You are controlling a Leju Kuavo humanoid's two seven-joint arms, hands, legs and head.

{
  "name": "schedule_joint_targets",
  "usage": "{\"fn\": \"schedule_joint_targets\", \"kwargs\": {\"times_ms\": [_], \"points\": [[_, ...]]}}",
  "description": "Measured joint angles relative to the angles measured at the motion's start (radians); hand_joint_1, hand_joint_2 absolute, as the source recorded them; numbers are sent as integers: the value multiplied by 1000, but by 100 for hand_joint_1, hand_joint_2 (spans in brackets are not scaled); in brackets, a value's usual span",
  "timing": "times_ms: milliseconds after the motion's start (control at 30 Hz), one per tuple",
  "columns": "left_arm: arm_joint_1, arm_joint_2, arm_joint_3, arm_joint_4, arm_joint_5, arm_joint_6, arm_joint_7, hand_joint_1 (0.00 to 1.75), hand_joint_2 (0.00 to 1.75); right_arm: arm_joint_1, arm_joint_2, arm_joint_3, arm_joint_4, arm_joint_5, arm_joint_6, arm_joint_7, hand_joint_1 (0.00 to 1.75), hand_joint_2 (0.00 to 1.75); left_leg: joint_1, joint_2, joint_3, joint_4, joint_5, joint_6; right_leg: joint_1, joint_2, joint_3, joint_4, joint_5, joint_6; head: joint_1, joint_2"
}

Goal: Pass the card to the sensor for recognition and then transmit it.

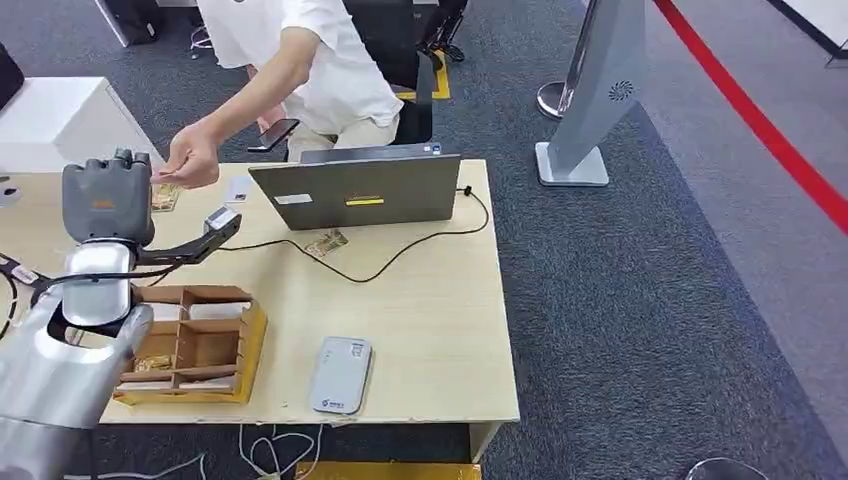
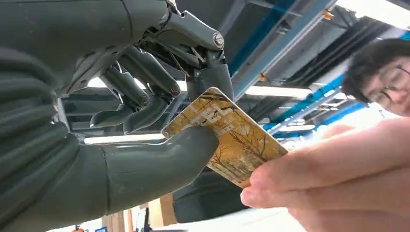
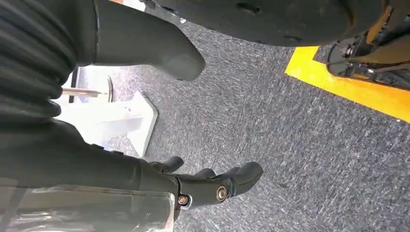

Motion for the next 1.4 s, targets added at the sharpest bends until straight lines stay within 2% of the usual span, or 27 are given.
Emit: {"fn": "schedule_joint_targets", "kwargs": {"times_ms": [33,300,467,667,733,833,933,1000,1100,1200,1300,1367,1400], "points": [[0,-3,0,3,0,-2,-4,0,175,0,0,1,0,0,0,0,0,175,0,1,-1,0,0,0,0,1,-1,0,0,0,0,0],[8,-16,30,10,0,19,-16,0,175,2,3,11,5,0,-5,4,0,175,0,0,-2,-1,-1,0,0,0,-2,0,0,-1,-1,0],[36,-16,80,0,0,19,-33,0,175,4,7,23,7,0,-13,9,0,175,0,0,-2,-2,0,0,0,0,-2,0,0,-1,-1,0],[55,-15,101,-9,0,14,-36,0,175,5,10,25,8,0,-13,9,0,175,0,-2,-2,-2,1,-1,0,-2,-1,0,0,-1,-1,0],[73,-7,109,-25,0,8,-37,0,175,5,11,25,8,0,-13,10,0,175,0,-1,-2,-2,1,-1,0,-1,-1,0,0,-1,-1,0],[142,27,152,-79,0,6,-50,0,175,8,16,25,8,-1,-14,18,0,175,0,1,-1,-3,1,-1,0,1,-1,1,0,-1,-1,0],[251,64,249,-141,0,24,-100,0,175,14,22,25,8,-3,-16,21,0,175,0,1,-1,-4,1,-1,0,2,-3,1,0,-2,-1,0],[315,86,312,-172,0,34,-112,0,175,14,24,25,8,-2,-16,22,0,175,0,1,-1,-6,1,-1,0,1,-3,1,-1,-2,-1,0],[439,121,456,-218,8,81,-174,0,175,15,30,25,8,-3,-24,22,0,175,0,4,0,-7,-1,-3,0,3,-2,1,-2,-4,-2,0],[579,149,657,-244,92,156,-266,0,175,17,35,25,8,-8,-37,21,0,175,1,7,2,-8,-2,-5,0,6,-3,1,-3,-6,-2,0],[676,146,888,-240,222,209,-405,0,175,19,37,25,8,-10,-48,18,0,175,2,6,1,-8,-2,-5,2,5,-4,0,-5,-5,-3,0],[701,134,1013,-227,264,204,-493,0,175,19,37,25,8,-12,-50,18,0,175,2,3,0,-8,-2,-5,2,2,-3,0,-6,-6,-2,0],[705,119,1076,-216,308,167,-534,0,175,18,37,24,8,-15,-53,17,0,175,2,1,0,-8,-2,-5,2,-1,-1,0,-7,-6,-2,0]]}}
